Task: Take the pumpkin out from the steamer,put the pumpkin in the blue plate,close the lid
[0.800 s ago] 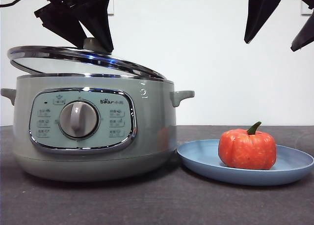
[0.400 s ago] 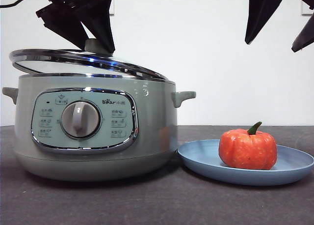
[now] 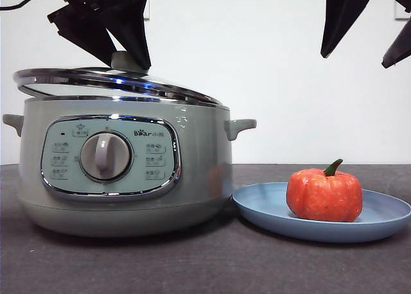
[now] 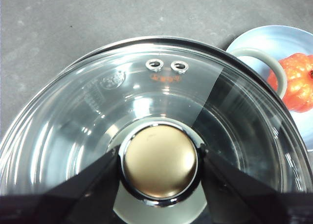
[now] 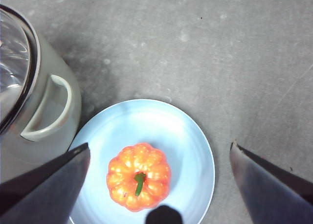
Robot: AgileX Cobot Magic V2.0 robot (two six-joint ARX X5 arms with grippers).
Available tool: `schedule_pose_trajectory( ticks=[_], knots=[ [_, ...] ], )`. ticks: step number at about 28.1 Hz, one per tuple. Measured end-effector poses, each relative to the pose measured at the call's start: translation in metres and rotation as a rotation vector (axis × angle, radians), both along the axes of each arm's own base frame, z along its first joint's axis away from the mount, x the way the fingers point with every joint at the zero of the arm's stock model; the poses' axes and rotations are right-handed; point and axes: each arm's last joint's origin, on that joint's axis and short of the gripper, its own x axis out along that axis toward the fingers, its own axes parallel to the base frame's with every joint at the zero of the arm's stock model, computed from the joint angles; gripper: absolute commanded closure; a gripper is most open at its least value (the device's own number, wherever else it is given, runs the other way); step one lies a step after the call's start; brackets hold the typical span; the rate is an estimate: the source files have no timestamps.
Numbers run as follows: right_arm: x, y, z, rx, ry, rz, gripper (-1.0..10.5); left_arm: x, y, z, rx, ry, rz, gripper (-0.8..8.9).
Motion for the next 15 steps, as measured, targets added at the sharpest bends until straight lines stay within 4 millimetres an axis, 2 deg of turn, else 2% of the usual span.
schedule_pose_trajectory(
  ticks=[12,13,15],
  knots=[
    [0.0,-0.0001,0.0,-0.001,-0.001,-0.002,4.7,0.0019,-0.0024,-0.0007,-0.01,-0.012,-0.006,8.11],
    [0.0,-0.0001,0.0,-0.002,-0.001,-0.003,4.7,0.0021,-0.0025,-0.0022,-0.004,-0.001,-0.006,7.79],
    [0.0,-0.0001,0.0,-0.001,-0.001,-0.002,4.7,0.0035,-0.0033,-0.0062,0.002,0.023,0.0,5.58]
  ],
)
